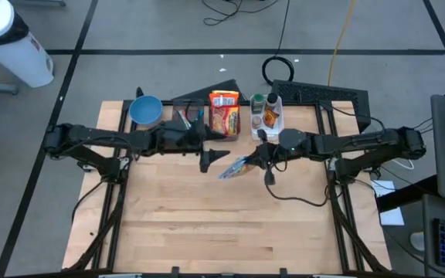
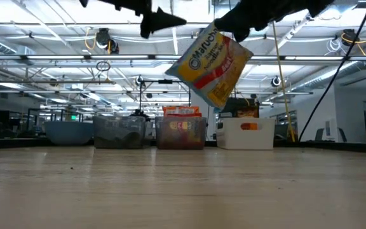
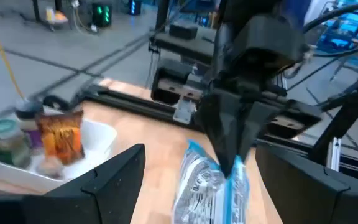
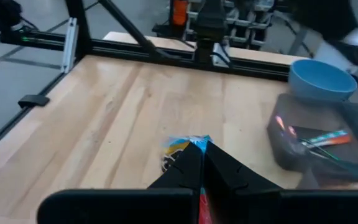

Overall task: Pick & Place Food Item
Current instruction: Put the blue noodle pack into the right black bin

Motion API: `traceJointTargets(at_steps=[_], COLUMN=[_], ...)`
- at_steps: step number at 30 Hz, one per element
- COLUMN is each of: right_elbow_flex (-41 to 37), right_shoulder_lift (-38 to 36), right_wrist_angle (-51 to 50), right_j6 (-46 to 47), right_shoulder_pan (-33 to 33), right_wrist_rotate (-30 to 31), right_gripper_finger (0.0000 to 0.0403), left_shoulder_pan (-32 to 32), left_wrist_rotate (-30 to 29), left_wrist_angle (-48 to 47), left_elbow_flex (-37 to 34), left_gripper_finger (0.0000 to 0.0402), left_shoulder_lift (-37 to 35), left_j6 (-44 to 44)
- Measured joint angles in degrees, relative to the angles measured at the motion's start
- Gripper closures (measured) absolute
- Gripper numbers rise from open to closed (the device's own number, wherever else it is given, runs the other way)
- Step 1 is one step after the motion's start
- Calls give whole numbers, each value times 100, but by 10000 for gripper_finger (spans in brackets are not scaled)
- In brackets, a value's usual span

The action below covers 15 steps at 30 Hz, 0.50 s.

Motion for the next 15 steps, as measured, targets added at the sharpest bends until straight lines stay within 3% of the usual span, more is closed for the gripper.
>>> traceJointTargets(at_steps=[6, 15], right_elbow_flex=[631, 1070], right_shoulder_lift=[444, 771], right_wrist_angle=[-454, -563], right_j6=[-390, -457], right_shoulder_pan=[-15, -260], right_wrist_rotate=[7, 1], right_gripper_finger=[403, 403], left_shoulder_pan=[107, -239], left_wrist_rotate=[365, 156], left_wrist_angle=[-233, -292], left_elbow_flex=[-43, -33], left_gripper_finger=[92, 92], left_shoulder_lift=[163, 340], left_j6=[-133, 374])
